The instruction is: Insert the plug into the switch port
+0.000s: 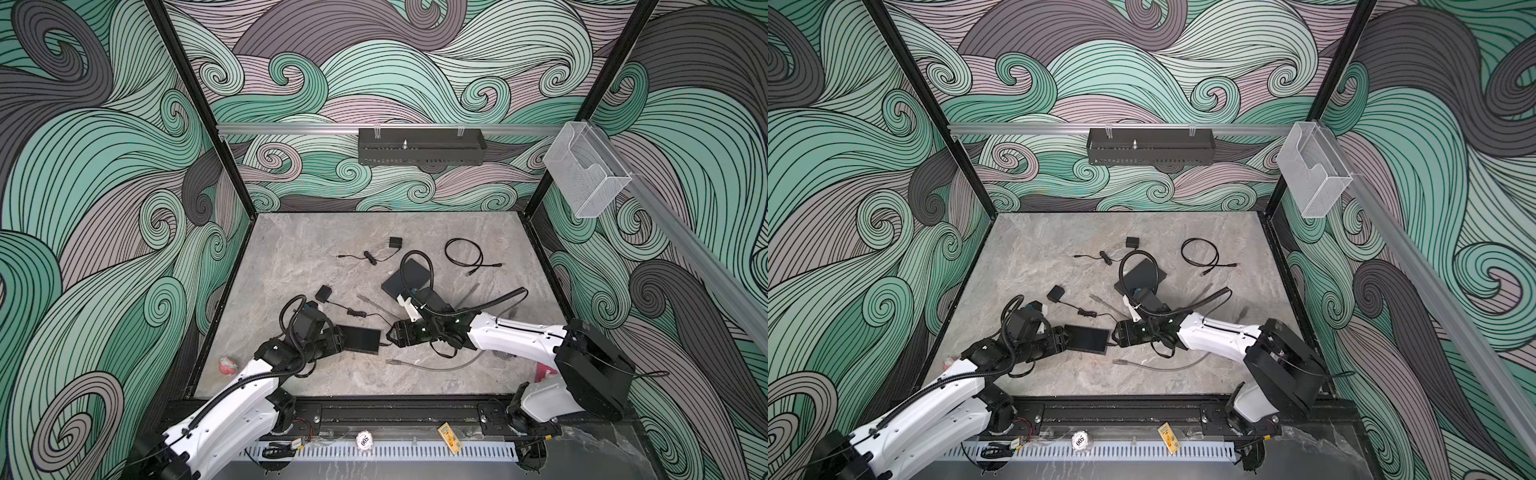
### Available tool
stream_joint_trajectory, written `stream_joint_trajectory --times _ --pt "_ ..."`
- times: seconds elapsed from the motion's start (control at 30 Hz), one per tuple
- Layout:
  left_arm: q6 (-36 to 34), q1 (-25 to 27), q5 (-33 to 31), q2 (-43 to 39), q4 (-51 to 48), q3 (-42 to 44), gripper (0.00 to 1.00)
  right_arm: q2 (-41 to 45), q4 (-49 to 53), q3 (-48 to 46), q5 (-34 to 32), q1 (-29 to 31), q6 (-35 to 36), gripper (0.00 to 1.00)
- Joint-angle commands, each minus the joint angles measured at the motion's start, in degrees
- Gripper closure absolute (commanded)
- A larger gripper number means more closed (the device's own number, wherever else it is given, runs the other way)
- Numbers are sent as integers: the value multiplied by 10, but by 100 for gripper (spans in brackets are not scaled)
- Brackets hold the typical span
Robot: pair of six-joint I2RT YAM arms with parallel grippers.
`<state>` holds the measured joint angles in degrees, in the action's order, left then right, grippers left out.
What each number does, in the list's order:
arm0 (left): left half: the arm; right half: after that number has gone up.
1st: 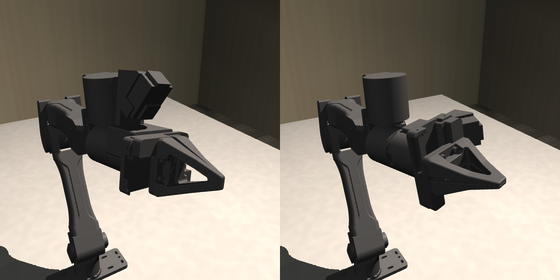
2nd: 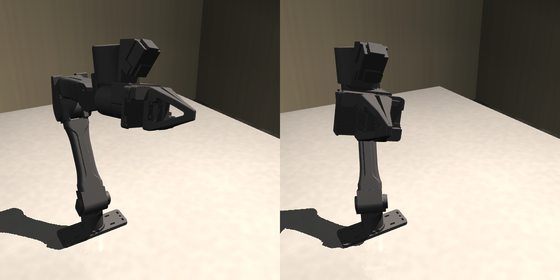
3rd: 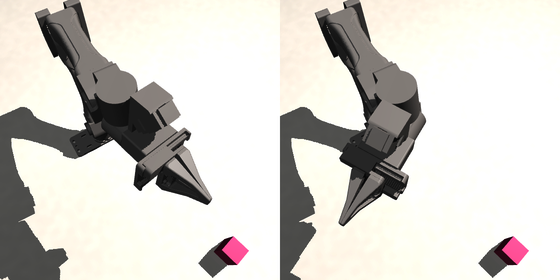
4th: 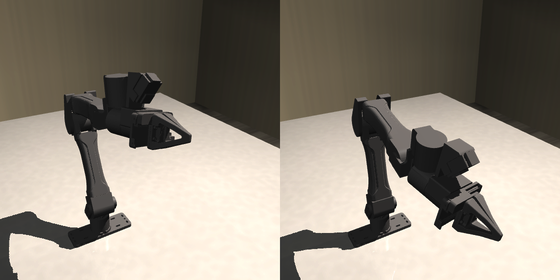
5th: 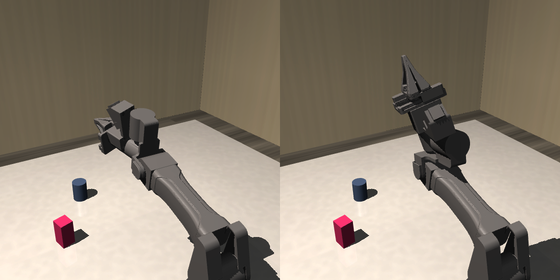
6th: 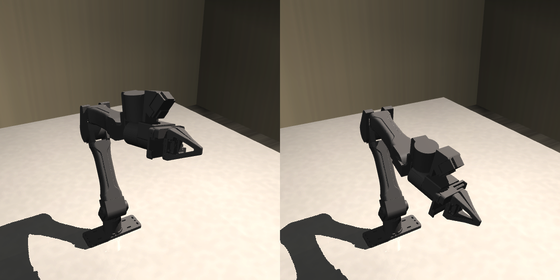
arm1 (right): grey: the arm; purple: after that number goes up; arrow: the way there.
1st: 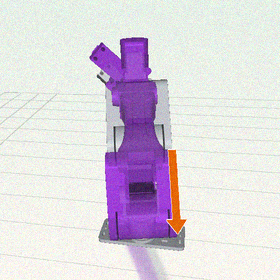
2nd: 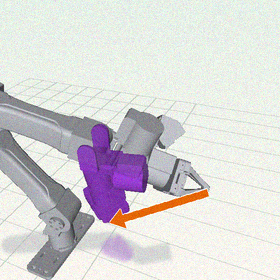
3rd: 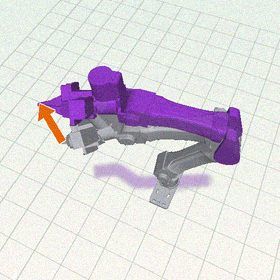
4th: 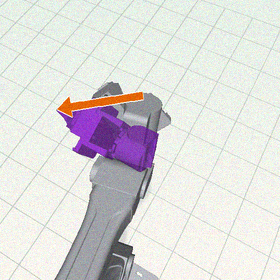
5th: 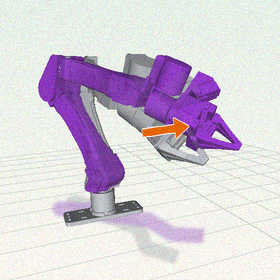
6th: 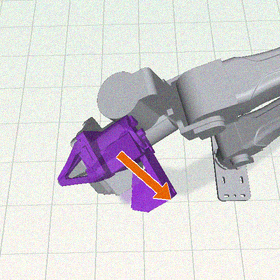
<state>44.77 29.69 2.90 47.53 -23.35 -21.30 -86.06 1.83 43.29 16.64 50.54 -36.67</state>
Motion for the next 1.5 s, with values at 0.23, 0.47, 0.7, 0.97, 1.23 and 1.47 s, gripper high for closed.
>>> stream_joint_trajectory --times 0.23,0.47,0.7,0.97,1.23,1.47 --pt "-40 0 -13 135 77 -54 33 -83 -117 35 73 2 -85 31" --pt "-37 -1 9 158 93 -54 37 -127 -165 37 96 2 -119 32" --pt "-5 -2 46 99 88 -8 38 -168 -192 57 116 4 -143 33" --pt "25 -1 67 42 81 50 38 -212 -166 115 121 7 -126 34" --pt "53 -1 74 -17 67 81 38 -279 -121 215 148 12 -105 34" --pt "72 -1 85 -58 53 98 38 -336 -68 309 174 19 -73 34"
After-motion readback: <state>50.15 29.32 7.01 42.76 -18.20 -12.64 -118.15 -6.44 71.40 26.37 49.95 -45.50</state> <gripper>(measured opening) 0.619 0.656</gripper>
